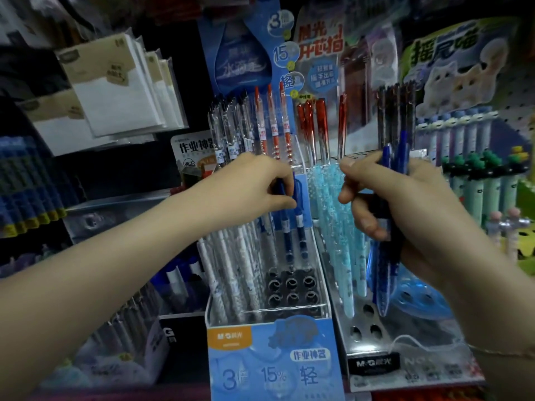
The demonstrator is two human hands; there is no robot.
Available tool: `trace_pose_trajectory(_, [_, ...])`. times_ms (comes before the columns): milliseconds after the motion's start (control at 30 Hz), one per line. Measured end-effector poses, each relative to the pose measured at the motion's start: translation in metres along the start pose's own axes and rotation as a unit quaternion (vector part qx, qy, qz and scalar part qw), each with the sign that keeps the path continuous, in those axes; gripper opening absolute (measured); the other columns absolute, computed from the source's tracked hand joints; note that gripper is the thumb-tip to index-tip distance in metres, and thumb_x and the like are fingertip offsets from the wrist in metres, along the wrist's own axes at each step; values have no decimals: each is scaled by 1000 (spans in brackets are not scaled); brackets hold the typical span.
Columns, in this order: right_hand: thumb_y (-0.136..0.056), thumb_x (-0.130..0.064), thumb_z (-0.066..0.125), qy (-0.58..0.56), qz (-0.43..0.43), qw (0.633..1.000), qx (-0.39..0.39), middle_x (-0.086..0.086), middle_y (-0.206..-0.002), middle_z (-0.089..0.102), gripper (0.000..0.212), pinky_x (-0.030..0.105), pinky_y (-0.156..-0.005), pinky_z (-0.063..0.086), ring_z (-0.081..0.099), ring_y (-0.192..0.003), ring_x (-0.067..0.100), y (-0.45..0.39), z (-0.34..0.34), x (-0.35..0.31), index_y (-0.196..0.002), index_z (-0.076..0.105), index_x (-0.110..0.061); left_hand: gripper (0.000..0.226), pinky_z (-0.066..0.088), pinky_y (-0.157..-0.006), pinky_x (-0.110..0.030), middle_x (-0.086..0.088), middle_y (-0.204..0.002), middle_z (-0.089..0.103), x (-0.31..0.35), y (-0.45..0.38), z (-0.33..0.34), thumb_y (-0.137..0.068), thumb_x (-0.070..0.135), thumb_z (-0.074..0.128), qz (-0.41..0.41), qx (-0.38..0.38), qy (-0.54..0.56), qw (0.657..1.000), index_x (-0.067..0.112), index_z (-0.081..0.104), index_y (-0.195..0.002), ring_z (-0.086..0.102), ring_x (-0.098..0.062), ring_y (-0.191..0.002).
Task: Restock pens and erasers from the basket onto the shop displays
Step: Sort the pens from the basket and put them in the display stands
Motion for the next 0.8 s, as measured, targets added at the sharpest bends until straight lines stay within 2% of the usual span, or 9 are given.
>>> trace_pose_trajectory(67, [-89,-21,60,-22,20,999,-12,15,-62,54,30,22,-35,29,36,-32,13,0,3,2,-63,55,-9,13,36,-58,-9,18,-73,62,1,-2,1,-81,42,71,14,-8,-39,999,30,67,-82,54,4,-70])
trace_pose_trajectory(200, [-86,-24,63,-108,75,991,-37,9,-56,52,30,18,-34,31,39,-32,10,-1,9,7,-60,57,-10,19,31,-80,-29,15,-85,56,5,-5,3,-78,51,68,34,-17,-120,992,33,68,-83,43,-10,-88])
trace_pose_trajectory(300, [-77,-29,68,-176,107,977,-52,5,-59,55,32,17,-37,38,47,-40,9,0,14,9,-49,62,-16,21,31,-88,-30,9,-95,46,13,0,-4,-81,51,64,24,25,-121,992,35,67,-94,41,-10,-93])
trace_pose_trajectory(400, [-74,-33,69,-182,81,980,-27,-1,-53,50,35,17,-40,39,45,-43,8,1,17,7,-44,59,-19,26,46,-80,-29,7,-91,60,32,20,-18,-85,51,56,11,102,125,987,29,68,-93,57,-6,-85])
trace_pose_trajectory(467, [-80,-32,68,-194,56,979,15,-2,-48,42,34,20,-39,38,41,-40,10,0,18,7,-53,52,-18,41,52,-75,-31,10,-87,69,50,36,-16,-79,63,52,-8,15,278,960,28,65,-95,66,-5,-80])
trace_pose_trajectory(500, [-81,-32,68,-190,49,980,43,-2,-47,39,36,22,-41,38,40,-40,11,0,19,8,-57,47,-17,46,53,-76,-32,14,-87,71,57,44,-11,-73,68,53,-26,-41,305,951,30,62,-98,68,-4,-81])
trace_pose_trajectory(567, [-81,-37,69,-147,32,984,100,-1,-49,38,38,27,-48,36,39,-41,12,0,21,9,-62,42,-17,43,55,-81,-36,16,-91,71,65,55,1,-70,67,59,-56,-84,291,951,38,54,-101,68,0,-84])
trace_pose_trajectory(667, [-81,-40,68,-87,14,986,144,2,-55,36,40,28,-50,35,36,-45,14,0,31,11,-63,41,-17,29,54,-81,-32,16,-95,68,66,61,6,-81,53,61,-70,-36,239,968,39,49,-103,65,5,-83])
trace_pose_trajectory(800, [-81,-45,66,-67,27,988,139,3,-58,34,42,35,-61,36,36,-59,22,3,46,15,-59,40,-21,25,54,-69,-24,14,-84,69,64,64,9,-86,37,60,-74,1,160,984,32,50,-108,62,5,-73])
Point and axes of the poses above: each hand's wrist, its own y-axis away from the middle knuckle, its own z-axis out of the palm, x = y × z, the point moved 2 cm from there along -y, towards the middle knuckle
